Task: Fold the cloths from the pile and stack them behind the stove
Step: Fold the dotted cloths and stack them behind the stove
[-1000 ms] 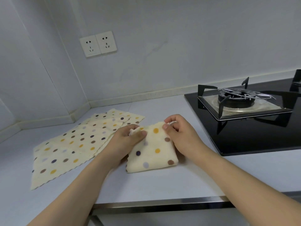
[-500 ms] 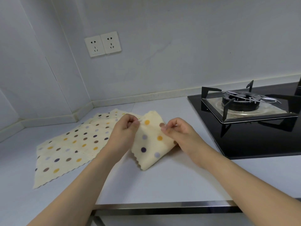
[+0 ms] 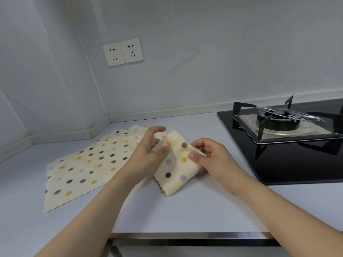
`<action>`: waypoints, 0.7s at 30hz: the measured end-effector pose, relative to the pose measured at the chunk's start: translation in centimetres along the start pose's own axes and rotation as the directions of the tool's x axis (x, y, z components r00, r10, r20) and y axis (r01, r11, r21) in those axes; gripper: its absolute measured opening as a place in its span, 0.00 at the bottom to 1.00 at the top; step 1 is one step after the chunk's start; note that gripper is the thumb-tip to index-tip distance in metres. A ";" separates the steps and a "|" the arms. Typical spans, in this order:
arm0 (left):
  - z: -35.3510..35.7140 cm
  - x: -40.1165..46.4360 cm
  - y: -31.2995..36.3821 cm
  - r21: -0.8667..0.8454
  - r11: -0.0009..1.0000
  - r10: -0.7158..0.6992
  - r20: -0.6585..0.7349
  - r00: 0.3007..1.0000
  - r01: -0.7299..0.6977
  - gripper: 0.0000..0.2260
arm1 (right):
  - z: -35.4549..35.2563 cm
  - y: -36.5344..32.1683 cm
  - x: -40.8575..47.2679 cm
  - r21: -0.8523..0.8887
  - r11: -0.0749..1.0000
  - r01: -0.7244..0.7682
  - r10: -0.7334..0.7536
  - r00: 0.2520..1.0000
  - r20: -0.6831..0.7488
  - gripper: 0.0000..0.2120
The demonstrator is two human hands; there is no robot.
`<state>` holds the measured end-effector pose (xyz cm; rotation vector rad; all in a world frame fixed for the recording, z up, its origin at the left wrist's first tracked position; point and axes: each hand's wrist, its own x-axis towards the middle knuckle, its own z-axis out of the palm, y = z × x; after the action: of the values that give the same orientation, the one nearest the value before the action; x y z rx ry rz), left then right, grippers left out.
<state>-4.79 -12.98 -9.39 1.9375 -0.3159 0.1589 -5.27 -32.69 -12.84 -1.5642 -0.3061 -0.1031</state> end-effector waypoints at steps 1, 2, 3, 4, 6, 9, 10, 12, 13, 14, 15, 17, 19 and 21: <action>0.1 -0.1 0.2 0.023 0.999 0.033 0.012 0.999 -0.033 0.16 | 0.0 0.0 0.0 -0.003 1.000 0.013 -0.013 1.000 0.003 0.04; 0.2 -0.2 0.4 0.050 0.997 0.059 0.021 0.998 -0.060 0.15 | 0.0 0.0 0.0 -0.003 1.000 0.025 -0.025 1.000 0.007 0.05; 0.3 -0.2 0.5 0.061 0.996 0.070 0.022 0.997 -0.071 0.13 | 0.0 0.0 -0.1 -0.001 0.999 0.035 -0.035 0.999 0.012 0.05; 0.3 -0.2 0.6 0.058 0.996 0.064 0.023 0.998 -0.065 0.11 | 0.1 -0.1 -0.1 0.001 0.999 0.042 -0.042 0.999 0.019 0.05; 0.3 -0.1 0.9 0.036 0.999 0.001 0.042 0.999 -0.003 0.10 | 0.0 -0.1 -0.1 0.002 0.999 0.050 -0.050 0.998 0.036 0.05; -0.3 -0.2 1.3 -0.022 0.993 -0.116 0.104 0.988 0.119 0.11 | 0.0 -0.1 -0.2 0.026 0.998 0.057 -0.059 0.996 0.074 0.06; -0.5 -0.2 1.4 -0.040 0.989 -0.138 0.124 0.983 0.144 0.10 | 0.1 -0.2 -0.3 0.043 0.997 0.059 -0.063 0.994 0.090 0.06; -0.6 -0.2 1.5 -0.073 0.983 -0.158 0.161 0.974 0.171 0.07 | 0.1 -0.3 -0.5 0.069 0.996 0.060 -0.069 0.990 0.122 0.07; -0.7 -0.2 1.4 -0.072 0.983 -0.158 0.164 0.974 0.171 0.07 | 0.2 -0.4 -0.5 0.077 0.995 0.060 -0.070 0.989 0.133 0.06; -0.7 -0.2 1.3 -0.060 0.985 -0.153 0.153 0.976 0.164 0.07 | 0.2 -0.4 -0.6 0.084 0.995 0.061 -0.073 0.988 0.137 0.06; -0.7 -0.2 1.2 -0.043 0.988 -0.144 0.132 0.981 0.151 0.07 | 0.2 -0.4 -0.6 0.088 0.994 0.063 -0.075 0.988 0.137 0.06; -0.5 -0.1 1.1 -0.013 0.992 -0.124 0.086 0.989 0.126 0.08 | 0.2 -0.5 -0.6 0.087 0.994 0.064 -0.075 0.988 0.137 0.06; -0.2 0.1 1.1 0.031 0.995 -0.092 0.041 0.995 0.091 0.09 | 0.2 -0.5 -0.6 0.095 0.994 0.057 -0.070 0.988 0.139 0.05; 0.1 0.2 1.2 0.080 0.996 -0.045 -0.012 0.999 0.045 0.09 | 0.3 -0.6 -0.6 0.095 0.994 0.052 -0.065 0.989 0.134 0.05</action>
<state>-5.00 -13.51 -8.32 2.0212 -0.2627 0.1535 -5.99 -32.49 -12.45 -1.4749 -0.4594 -0.0269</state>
